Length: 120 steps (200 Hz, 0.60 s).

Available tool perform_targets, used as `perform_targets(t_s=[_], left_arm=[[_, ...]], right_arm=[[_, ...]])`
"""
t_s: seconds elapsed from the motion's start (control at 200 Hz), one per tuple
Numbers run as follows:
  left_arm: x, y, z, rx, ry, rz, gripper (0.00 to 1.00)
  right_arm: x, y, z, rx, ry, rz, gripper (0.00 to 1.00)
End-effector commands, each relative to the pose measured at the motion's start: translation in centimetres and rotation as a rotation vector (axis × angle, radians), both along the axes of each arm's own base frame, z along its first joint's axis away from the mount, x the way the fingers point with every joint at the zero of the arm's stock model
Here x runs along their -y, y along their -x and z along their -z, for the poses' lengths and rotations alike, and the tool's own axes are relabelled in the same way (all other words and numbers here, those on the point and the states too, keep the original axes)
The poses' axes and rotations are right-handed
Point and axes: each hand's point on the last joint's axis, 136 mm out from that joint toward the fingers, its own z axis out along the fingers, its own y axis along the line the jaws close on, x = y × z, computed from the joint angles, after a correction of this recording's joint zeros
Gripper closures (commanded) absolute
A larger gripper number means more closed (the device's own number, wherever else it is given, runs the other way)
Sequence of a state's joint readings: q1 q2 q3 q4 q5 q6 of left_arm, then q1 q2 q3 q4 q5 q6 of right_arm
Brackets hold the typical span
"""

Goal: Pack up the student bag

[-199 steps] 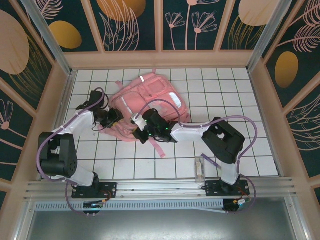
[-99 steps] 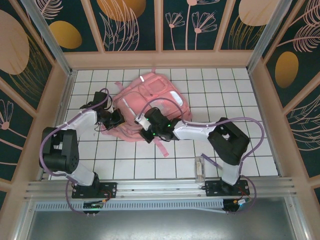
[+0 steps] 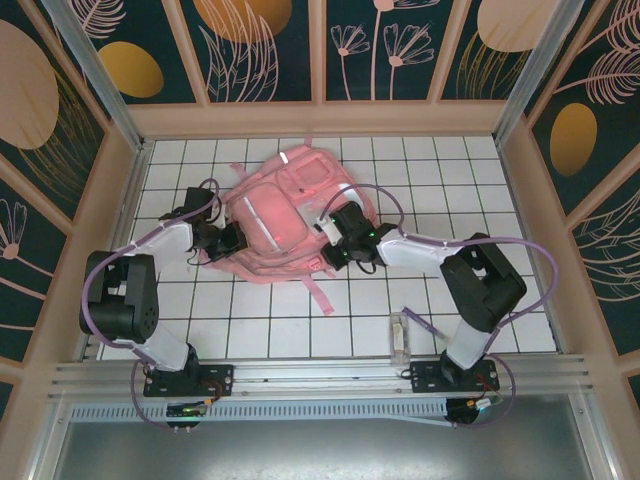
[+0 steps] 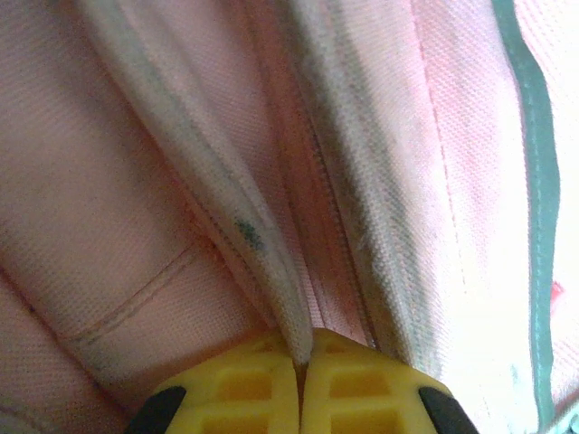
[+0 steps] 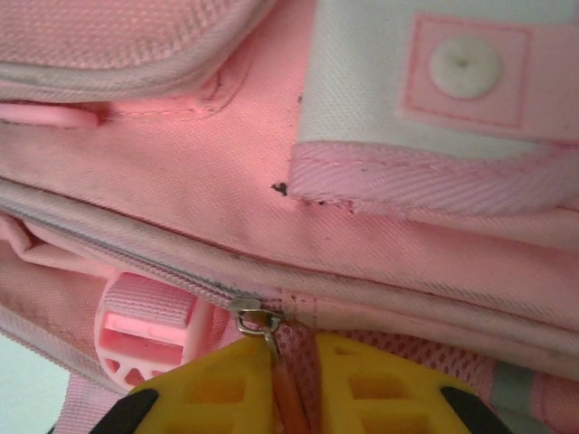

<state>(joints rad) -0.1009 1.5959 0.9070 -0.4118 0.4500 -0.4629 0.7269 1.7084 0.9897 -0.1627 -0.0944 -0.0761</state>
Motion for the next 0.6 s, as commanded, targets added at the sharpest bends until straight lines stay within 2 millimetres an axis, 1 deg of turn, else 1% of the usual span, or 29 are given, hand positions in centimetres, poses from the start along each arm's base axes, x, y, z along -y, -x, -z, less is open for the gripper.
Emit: perform_targets(t_s=[0.0,0.045,0.09,0.12,0.155,0.165,0.17,0.175,0.18,0.185,0.19,0.2,0.245,0.29,0.3,0.315,0.375,0.425,0.5,0.55,0.596], left_arm=[[-0.5,1.2,-1.7,0.03,-0.047,0.076,1.0],[-0.1,1.2,-2.9,0.064,-0.05,0.103,0.99],[0.6,1.3,-4.1,0.091,-0.038,0.13,0.84],[1.0,1.5,-4.9,0.109,-0.027,0.148,0.75],[1.6,1.8,-5.8,0.128,-0.019,0.171,0.66],[1.7,2.0,-5.9,0.131,-0.019,0.181,0.65],[1.8,2.1,-6.0,0.133,-0.018,0.184,0.64],[1.8,2.2,-6.1,0.134,-0.019,0.189,0.63],[2.0,1.8,-6.7,0.152,-0.018,0.193,0.63],[2.1,1.7,-7.1,0.163,-0.017,0.198,0.62],[2.2,1.7,-7.4,0.169,-0.017,0.202,0.61],[2.3,1.7,-7.7,0.179,-0.019,0.21,0.6],[2.9,1.7,-9.0,0.221,-0.035,0.248,0.55],[3.6,1.8,-10.1,0.261,-0.054,0.296,0.49],[3.8,1.7,-10.4,0.27,-0.06,0.309,0.47],[4.0,1.7,-10.6,0.281,-0.071,0.325,0.46],[5.1,1.5,-11.4,0.316,-0.126,0.386,0.41],[6.4,1.2,-11.6,0.329,-0.181,0.439,0.37],[8.6,0.6,-11.3,0.332,-0.251,0.497,0.31],[10.2,0.2,-11.0,0.332,-0.271,0.522,0.29],[11.4,-0.2,-10.5,0.33,-0.293,0.536,0.27]], right_arm=[[5.6,-2.2,-0.4,0.057,0.099,0.171,0.8],[5.7,-2.6,-1.3,0.086,0.078,0.174,0.75],[5.6,-3.1,-2.8,0.145,0.052,0.17,0.68],[5.3,-3.1,-3.9,0.185,0.029,0.153,0.59],[5.2,-3.3,-5.5,0.239,-0.001,0.145,0.55],[5.2,-3.4,-6.1,0.256,-0.012,0.145,0.5],[5.2,-3.5,-6.3,0.266,-0.015,0.146,0.4],[5.3,-3.4,-6.5,0.272,-0.017,0.145,0.28],[5.3,-3.5,-6.7,0.282,-0.021,0.146,0.15],[5.4,-3.6,-7.0,0.293,-0.023,0.147,0.08],[5.4,-3.6,-7.2,0.301,-0.026,0.148,0.05],[5.4,-3.7,-7.6,0.318,-0.032,0.149,0.02],[5.9,-3.9,-9.9,0.414,-0.062,0.157,0.01],[6.7,-4.2,-12.2,0.515,-0.087,0.191,0.01],[7.0,-4.3,-13.1,0.547,-0.096,0.21,0.01],[7.6,-4.5,-13.9,0.584,-0.102,0.236,0.01],[10.0,-4.7,-16.4,0.709,-0.114,0.35,0.01],[11.3,-4.3,-17.9,0.781,-0.129,0.389,0.01],[12.5,-3.4,-19.1,0.832,-0.169,0.408,0.01],[13.7,-3.3,-19.9,0.845,-0.214,0.464,0.01],[14.4,-3.3,-20.2,0.834,-0.254,0.498,0.01]])
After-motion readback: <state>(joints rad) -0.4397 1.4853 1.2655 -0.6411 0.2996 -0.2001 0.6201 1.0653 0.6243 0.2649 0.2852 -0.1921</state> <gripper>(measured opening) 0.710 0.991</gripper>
